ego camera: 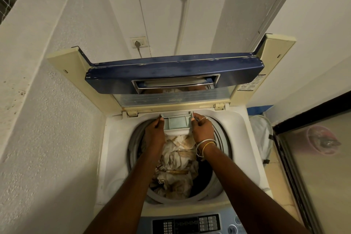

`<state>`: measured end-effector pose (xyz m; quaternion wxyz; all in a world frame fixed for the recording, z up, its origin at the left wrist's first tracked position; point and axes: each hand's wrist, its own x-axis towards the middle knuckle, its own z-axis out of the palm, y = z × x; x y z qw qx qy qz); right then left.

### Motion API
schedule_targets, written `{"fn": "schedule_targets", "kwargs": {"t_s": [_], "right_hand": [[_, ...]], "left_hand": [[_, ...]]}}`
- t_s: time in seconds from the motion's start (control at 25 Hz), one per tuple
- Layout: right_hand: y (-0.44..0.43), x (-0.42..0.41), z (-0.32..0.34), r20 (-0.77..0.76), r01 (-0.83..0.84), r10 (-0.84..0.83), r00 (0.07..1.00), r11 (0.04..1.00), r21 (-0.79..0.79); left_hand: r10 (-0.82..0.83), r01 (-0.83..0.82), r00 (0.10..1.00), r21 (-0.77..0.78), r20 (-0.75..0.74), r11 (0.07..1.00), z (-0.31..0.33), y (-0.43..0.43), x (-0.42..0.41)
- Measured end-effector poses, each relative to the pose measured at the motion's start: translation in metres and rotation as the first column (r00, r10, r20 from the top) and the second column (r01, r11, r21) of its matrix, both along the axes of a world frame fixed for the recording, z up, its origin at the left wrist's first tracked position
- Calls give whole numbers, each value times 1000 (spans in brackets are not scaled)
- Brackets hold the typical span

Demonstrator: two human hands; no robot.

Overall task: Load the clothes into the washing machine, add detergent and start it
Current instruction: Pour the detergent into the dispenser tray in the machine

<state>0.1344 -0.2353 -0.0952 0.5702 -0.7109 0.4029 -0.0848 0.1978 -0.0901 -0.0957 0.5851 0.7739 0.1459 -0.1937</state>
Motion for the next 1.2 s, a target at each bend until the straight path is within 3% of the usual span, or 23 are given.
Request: {"fn": "schedule_targets", "kwargs": {"t_s": [0.36, 0.96, 1.2], "right_hand": [[4, 2, 4, -10, 1, -1, 1000, 999, -41], [7, 7, 8, 21, 45, -44, 999, 997, -58], [9, 5, 9, 40, 53, -51, 998, 997, -62]], "left_hand": [[97, -98, 995, 53, 29, 994, 2, -6, -1], [77, -83, 995, 97, 63, 992, 7, -4, 4], [119, -120, 992, 48, 30, 992, 2, -3, 6]]}}
